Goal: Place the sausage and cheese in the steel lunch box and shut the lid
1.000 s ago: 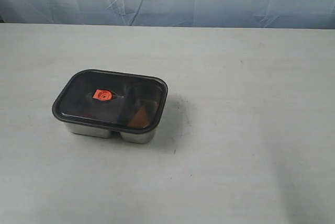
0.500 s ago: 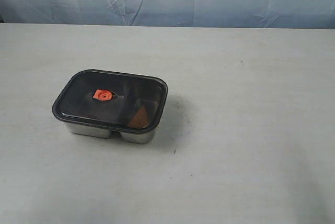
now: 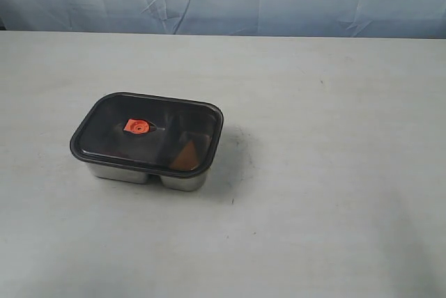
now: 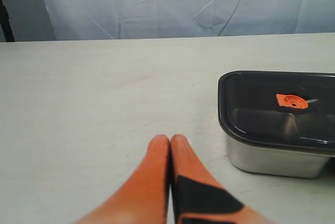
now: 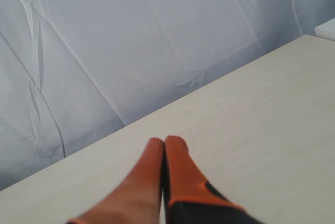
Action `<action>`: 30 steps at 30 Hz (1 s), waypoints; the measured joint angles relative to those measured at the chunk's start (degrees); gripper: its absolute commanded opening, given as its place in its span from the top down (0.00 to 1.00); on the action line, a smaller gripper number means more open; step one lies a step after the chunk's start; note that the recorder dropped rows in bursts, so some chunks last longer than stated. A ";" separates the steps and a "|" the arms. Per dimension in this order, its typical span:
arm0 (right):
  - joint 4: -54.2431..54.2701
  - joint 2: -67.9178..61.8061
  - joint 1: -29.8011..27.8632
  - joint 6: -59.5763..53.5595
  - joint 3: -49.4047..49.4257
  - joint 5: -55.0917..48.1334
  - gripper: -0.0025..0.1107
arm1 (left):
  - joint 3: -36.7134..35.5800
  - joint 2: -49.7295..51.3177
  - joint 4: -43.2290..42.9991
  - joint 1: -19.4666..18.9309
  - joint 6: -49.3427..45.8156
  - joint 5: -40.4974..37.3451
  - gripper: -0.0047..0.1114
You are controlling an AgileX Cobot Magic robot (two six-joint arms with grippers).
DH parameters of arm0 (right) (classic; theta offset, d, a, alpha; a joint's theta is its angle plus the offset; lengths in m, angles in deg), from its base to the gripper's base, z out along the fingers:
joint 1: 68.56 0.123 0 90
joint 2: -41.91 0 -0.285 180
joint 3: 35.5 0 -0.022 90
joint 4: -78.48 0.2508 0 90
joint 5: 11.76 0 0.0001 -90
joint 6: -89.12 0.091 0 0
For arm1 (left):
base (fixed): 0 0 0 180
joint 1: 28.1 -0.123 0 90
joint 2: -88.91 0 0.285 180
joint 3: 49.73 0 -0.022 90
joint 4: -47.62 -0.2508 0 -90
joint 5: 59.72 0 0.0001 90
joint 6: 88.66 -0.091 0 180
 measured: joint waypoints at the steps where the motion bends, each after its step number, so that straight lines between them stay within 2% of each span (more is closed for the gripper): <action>1: 0.00 0.00 0.00 0.00 0.00 0.00 0.98 | 0.00 0.00 -0.10 0.00 0.65 -0.09 0.96; 30: 0.00 0.00 0.00 0.00 0.00 0.00 0.98 | 0.00 0.00 -0.46 0.00 0.65 -0.22 0.96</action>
